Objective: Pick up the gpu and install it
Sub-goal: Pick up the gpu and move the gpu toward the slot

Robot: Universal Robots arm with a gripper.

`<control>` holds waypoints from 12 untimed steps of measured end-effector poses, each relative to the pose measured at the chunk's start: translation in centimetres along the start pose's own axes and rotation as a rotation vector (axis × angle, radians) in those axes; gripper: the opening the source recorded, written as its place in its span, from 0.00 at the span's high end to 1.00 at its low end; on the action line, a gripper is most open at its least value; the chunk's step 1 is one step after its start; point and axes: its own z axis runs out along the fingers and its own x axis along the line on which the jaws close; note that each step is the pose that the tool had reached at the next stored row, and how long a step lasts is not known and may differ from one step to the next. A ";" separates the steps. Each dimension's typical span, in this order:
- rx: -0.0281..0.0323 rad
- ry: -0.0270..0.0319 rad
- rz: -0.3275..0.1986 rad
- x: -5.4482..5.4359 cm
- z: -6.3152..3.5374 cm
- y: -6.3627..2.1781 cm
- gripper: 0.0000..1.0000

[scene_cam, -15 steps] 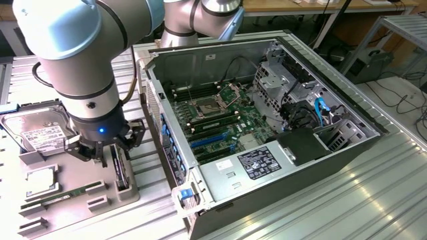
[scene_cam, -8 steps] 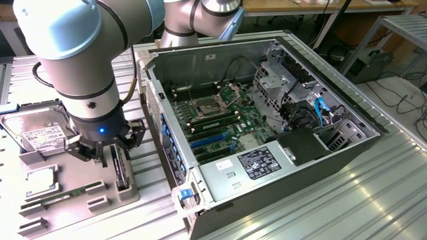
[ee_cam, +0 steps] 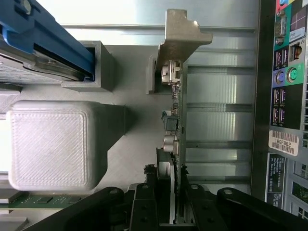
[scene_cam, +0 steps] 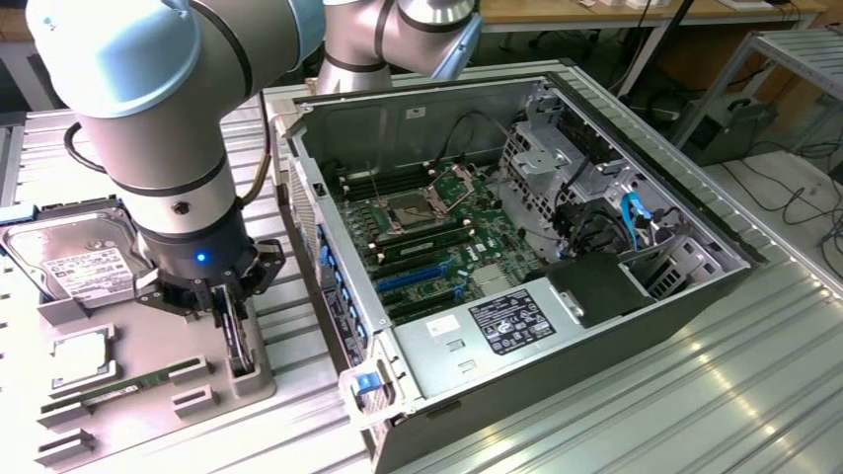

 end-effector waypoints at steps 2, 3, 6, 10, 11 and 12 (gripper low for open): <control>0.0000 0.0000 0.000 0.0 0.00 0.00 0.73; 0.0000 0.0000 0.000 0.0 0.00 0.00 0.73; 0.0000 0.0000 0.000 0.0 0.00 0.00 0.73; 0.0000 0.0000 0.000 0.0 0.00 0.00 0.73; 0.0000 0.0000 0.000 0.0 -0.24 0.00 0.73; -0.0002 0.0001 0.000 0.0 -1.06 0.00 0.73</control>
